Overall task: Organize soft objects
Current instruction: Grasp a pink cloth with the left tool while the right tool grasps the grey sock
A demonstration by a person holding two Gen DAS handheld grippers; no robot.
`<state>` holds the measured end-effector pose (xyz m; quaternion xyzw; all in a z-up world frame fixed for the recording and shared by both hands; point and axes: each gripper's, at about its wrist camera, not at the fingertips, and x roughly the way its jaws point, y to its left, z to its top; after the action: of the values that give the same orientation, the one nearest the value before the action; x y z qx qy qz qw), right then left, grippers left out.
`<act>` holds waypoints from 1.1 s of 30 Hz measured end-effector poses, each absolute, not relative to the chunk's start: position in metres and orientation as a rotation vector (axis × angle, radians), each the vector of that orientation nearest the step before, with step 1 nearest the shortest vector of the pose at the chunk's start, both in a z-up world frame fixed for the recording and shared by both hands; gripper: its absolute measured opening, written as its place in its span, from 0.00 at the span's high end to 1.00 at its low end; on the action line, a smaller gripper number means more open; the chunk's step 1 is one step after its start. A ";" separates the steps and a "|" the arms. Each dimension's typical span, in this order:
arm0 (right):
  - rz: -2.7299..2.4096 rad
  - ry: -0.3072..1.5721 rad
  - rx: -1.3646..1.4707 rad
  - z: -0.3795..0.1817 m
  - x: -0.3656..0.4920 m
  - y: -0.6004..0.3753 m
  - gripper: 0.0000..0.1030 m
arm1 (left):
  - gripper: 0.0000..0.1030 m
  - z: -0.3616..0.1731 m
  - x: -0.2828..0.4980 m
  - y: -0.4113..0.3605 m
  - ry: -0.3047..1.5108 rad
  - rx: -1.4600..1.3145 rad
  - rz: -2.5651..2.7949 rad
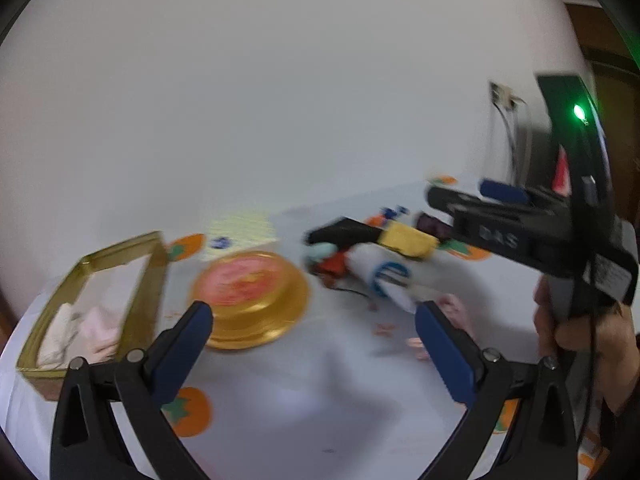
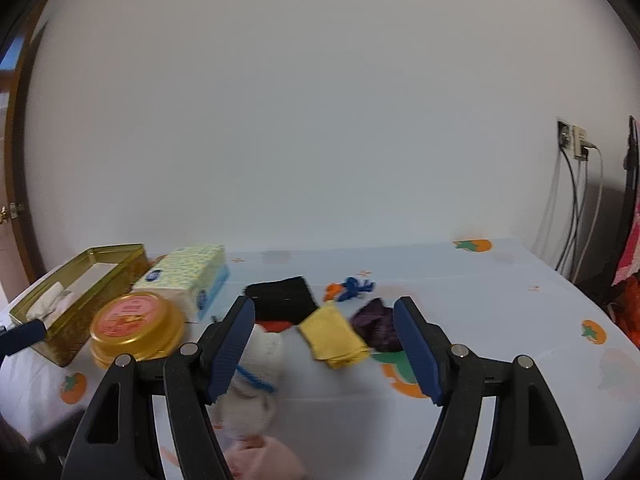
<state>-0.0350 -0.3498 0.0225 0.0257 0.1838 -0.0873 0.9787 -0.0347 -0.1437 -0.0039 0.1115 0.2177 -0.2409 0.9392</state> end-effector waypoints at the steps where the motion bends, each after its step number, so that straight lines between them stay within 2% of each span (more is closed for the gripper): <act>1: -0.186 0.372 0.052 0.023 -0.037 -0.352 0.28 | 0.00 -0.006 -0.034 -0.151 0.468 0.235 -0.519; 12: -0.248 0.386 0.149 0.021 -0.037 -0.383 0.28 | 0.01 -0.036 -0.005 -0.223 0.816 0.169 -0.696; 15: -0.263 0.380 0.191 0.022 -0.038 -0.391 0.28 | 0.13 -0.045 0.004 -0.235 0.879 0.201 -0.653; 16: -0.265 0.381 0.208 0.022 -0.039 -0.394 0.28 | 0.24 -0.046 0.004 -0.236 0.896 0.205 -0.650; 18: -0.277 0.384 0.242 0.021 -0.039 -0.400 0.28 | 0.38 -0.045 0.005 -0.234 0.889 0.198 -0.646; 20: -0.281 0.388 0.279 0.020 -0.040 -0.406 0.28 | 0.67 -0.044 0.007 -0.229 0.887 0.162 -0.685; 21: -0.281 0.391 0.290 0.019 -0.040 -0.408 0.28 | 0.70 -0.044 0.007 -0.226 0.890 0.145 -0.696; 23: -0.280 0.405 0.304 0.017 -0.039 -0.411 0.28 | 0.75 -0.043 0.007 -0.219 0.896 0.118 -0.711; 27: -0.243 0.439 0.321 0.013 -0.035 -0.411 0.28 | 0.76 -0.042 -0.007 -0.209 0.885 0.122 -0.768; 33: -0.169 0.472 0.337 0.009 -0.030 -0.406 0.28 | 0.76 -0.026 -0.034 -0.171 0.757 0.161 -0.829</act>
<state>-0.0301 -0.4062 0.0086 0.1661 0.2324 -0.0831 0.9547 -0.0337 -0.1709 -0.0257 0.0765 0.3584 -0.3928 0.8435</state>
